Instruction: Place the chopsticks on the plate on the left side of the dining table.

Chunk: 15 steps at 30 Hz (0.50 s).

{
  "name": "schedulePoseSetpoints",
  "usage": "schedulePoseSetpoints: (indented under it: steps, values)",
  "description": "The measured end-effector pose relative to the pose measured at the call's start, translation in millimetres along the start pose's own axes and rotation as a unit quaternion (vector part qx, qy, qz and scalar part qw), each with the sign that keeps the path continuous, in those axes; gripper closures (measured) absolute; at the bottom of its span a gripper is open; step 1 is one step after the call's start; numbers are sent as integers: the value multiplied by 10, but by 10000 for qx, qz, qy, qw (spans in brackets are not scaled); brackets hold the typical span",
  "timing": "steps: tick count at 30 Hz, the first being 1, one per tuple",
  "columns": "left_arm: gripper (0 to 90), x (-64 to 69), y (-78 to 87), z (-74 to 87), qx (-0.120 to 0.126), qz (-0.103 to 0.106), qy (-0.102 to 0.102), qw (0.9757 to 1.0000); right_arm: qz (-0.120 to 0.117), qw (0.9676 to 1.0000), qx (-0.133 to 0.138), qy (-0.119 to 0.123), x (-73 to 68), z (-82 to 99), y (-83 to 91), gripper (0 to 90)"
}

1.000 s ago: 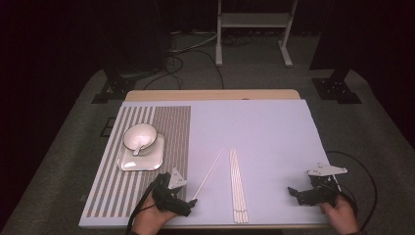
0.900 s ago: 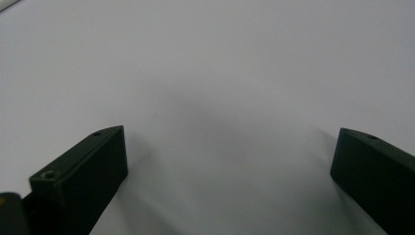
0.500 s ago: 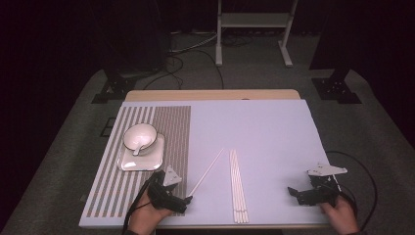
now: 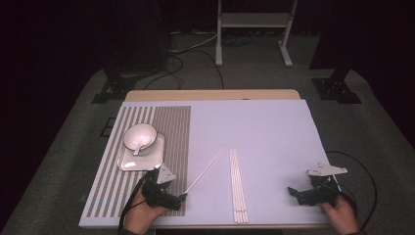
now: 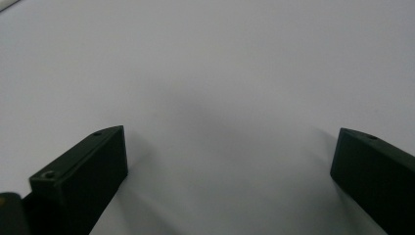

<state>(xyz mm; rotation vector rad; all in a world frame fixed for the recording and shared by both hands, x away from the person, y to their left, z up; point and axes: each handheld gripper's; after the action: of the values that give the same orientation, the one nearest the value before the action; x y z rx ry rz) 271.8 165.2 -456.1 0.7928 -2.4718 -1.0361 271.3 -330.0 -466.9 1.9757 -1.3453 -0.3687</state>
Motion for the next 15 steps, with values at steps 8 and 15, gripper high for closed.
schedulePoseSetpoints:
  steps: [8,15]
  values:
    - [0,15,7,-34,86,45,-16,10000,1,10000,-1,7,1,0,0,0]
    - [0,37,-13,-82,140,124,-48,9998,2,10000,-1,2,0,0,0,0]
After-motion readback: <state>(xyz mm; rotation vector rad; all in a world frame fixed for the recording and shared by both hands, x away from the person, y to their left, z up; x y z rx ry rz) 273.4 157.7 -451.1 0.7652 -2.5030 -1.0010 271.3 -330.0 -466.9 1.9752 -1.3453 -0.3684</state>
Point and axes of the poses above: each handheld gripper's, and its own axes: y roughly backward along the jaws, z roughly out of its underside, x roughly to its right, and after that the axes turned 12 degrees about z, right-handed
